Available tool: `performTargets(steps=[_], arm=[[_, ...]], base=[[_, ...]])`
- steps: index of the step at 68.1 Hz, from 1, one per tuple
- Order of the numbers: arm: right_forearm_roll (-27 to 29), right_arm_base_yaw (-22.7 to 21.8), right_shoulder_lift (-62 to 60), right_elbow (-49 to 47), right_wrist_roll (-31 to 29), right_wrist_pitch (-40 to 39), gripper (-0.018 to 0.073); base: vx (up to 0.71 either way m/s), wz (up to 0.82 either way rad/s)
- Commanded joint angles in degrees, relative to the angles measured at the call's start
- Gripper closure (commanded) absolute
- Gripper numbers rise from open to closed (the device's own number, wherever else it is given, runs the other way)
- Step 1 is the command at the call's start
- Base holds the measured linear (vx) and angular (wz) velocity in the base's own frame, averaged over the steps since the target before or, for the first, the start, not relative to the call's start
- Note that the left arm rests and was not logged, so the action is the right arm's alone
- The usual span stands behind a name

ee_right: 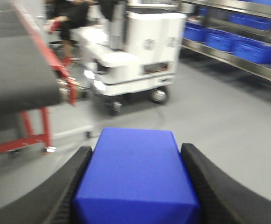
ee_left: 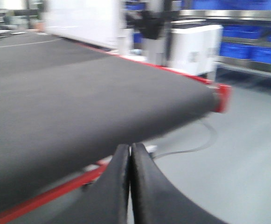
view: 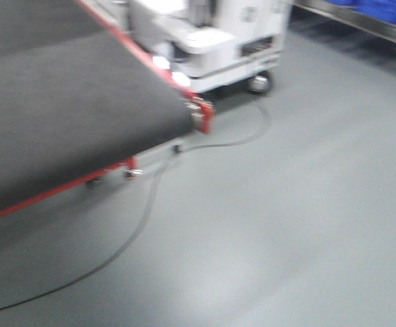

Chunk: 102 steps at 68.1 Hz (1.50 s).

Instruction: Pour parts from conveyor to right shelf

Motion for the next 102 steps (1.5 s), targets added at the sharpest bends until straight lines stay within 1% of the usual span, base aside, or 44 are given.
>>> performTargets(steps=[1, 31, 68, 102], arm=[[0.2, -0.1, 0.7, -1.6, -0.2, -4.6, 0.0565], [0.2, -0.1, 0.7, -1.6, -0.2, -4.6, 0.0565], [0.2, -0.1, 0.7, -1.6, -0.2, -4.6, 0.0565], [0.2, -0.1, 0.7, -1.6, -0.2, -4.6, 0.0565]], base=[[-0.43, -0.88], [-0.41, -0.82], [-0.33, -0.57], [-0.20, -0.61]])
